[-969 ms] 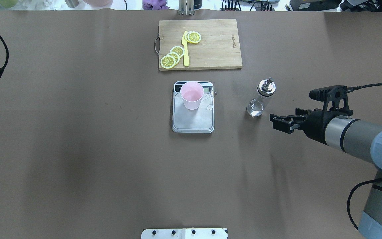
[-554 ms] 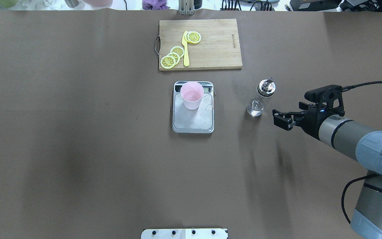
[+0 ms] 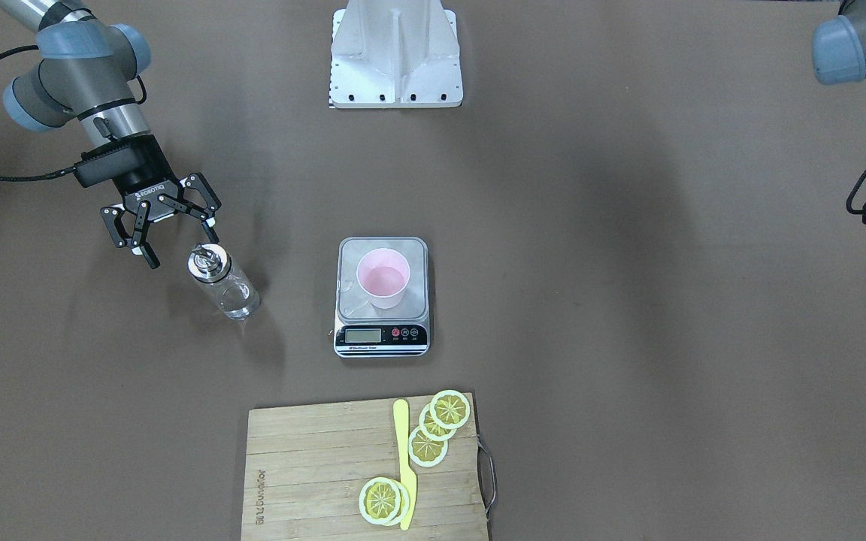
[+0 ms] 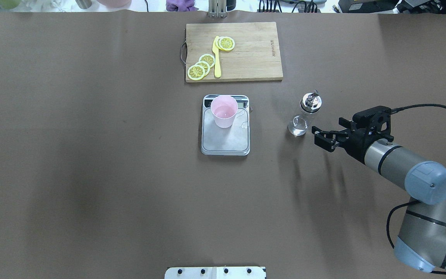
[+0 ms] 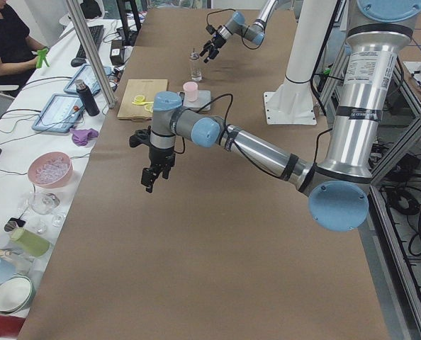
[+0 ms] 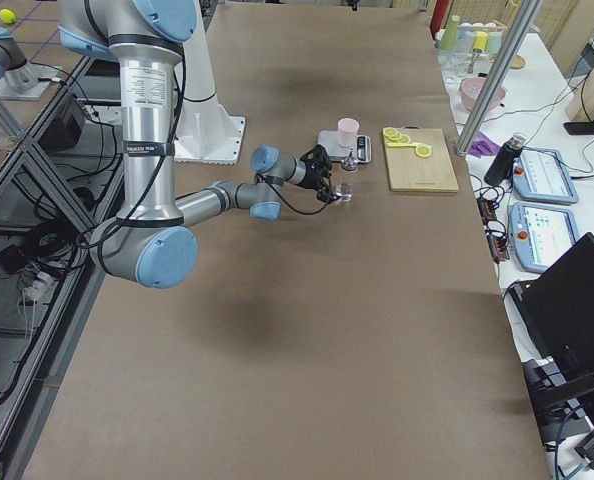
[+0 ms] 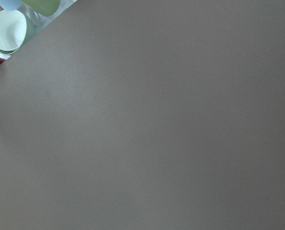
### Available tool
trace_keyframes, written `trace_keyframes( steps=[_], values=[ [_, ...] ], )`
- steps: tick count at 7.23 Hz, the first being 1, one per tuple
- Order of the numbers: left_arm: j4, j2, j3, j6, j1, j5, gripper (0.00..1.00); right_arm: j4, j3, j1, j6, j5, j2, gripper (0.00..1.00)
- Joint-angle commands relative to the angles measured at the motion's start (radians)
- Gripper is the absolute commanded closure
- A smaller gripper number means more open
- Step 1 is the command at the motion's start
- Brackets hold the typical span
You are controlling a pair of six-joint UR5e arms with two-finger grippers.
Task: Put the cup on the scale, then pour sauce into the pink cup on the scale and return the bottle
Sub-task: 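Move the right gripper to the glass sauce bottle and grasp it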
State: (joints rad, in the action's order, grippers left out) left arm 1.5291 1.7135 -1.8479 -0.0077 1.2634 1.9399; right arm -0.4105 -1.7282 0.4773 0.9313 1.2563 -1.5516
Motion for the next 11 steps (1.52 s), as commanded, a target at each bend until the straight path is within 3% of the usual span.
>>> trace_keyframes(
  steps=[1,4,11],
  values=[
    [-0.001,0.000,0.004,0.000,0.001,0.001,0.01,0.015,0.016,-0.045,0.000,-0.044,0.036,0.00],
    [-0.001,0.001,0.018,-0.001,-0.001,0.001,0.01,0.021,0.039,-0.063,-0.058,-0.095,0.071,0.00],
    [-0.001,0.005,0.018,-0.001,-0.004,-0.001,0.01,0.019,0.065,-0.017,-0.151,-0.090,0.096,0.00]
  ],
)
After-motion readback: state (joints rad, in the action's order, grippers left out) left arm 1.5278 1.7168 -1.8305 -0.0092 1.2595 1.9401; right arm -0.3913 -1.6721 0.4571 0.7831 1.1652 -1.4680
